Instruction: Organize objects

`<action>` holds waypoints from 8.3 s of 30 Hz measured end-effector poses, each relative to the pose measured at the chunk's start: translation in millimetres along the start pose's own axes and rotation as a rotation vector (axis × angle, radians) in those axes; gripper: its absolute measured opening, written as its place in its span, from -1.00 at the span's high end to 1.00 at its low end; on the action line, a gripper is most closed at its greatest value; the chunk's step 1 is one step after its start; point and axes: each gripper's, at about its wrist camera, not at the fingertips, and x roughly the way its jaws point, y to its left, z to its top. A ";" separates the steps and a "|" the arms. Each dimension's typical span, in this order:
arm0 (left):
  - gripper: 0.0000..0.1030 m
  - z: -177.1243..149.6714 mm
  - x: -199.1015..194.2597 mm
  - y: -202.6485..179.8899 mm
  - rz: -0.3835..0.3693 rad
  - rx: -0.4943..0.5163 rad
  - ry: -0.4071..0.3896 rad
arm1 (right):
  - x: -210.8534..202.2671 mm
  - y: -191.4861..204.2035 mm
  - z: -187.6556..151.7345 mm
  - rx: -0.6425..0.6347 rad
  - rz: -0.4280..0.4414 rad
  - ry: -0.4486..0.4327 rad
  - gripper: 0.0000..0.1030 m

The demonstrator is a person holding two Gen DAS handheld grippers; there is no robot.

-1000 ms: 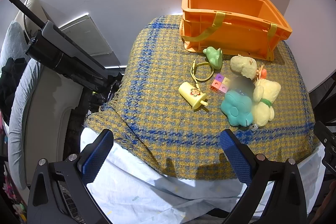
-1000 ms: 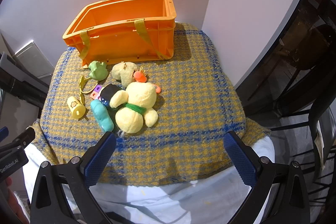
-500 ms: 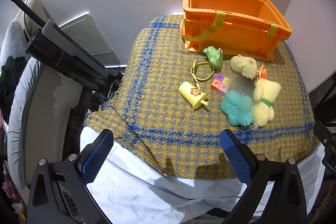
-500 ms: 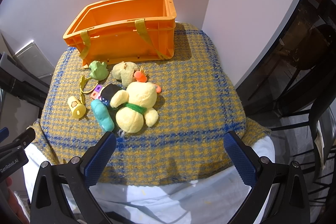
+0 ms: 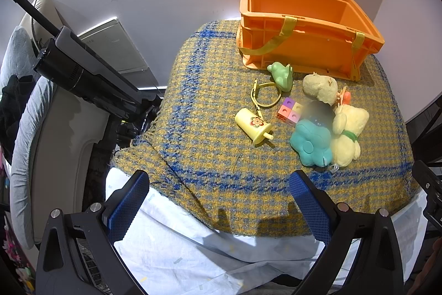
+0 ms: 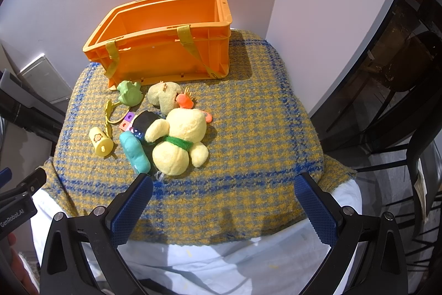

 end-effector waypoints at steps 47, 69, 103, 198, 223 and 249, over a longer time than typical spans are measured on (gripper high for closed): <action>-1.00 11.6 15.0 -11.3 -0.020 0.008 0.016 | 9.5 -1.3 5.8 -0.008 0.009 -0.007 -0.99; -1.00 26.0 41.2 -6.8 0.011 -0.120 -0.017 | 29.6 6.0 19.7 -0.023 0.015 -0.044 -0.99; -1.00 36.6 137.3 -15.8 0.043 -0.209 0.039 | 115.3 15.5 30.8 -0.081 0.066 0.013 -0.99; 0.18 40.7 175.9 -22.9 -0.053 -0.215 0.065 | 121.4 42.8 25.5 -0.202 0.293 0.046 0.18; 0.30 68.1 102.7 -17.5 -0.056 -0.221 -0.086 | 62.7 29.7 45.4 -0.194 0.316 -0.084 0.18; 0.30 191.2 50.1 4.1 -0.039 -0.193 -0.311 | 32.6 43.4 175.9 -0.169 0.279 -0.298 0.18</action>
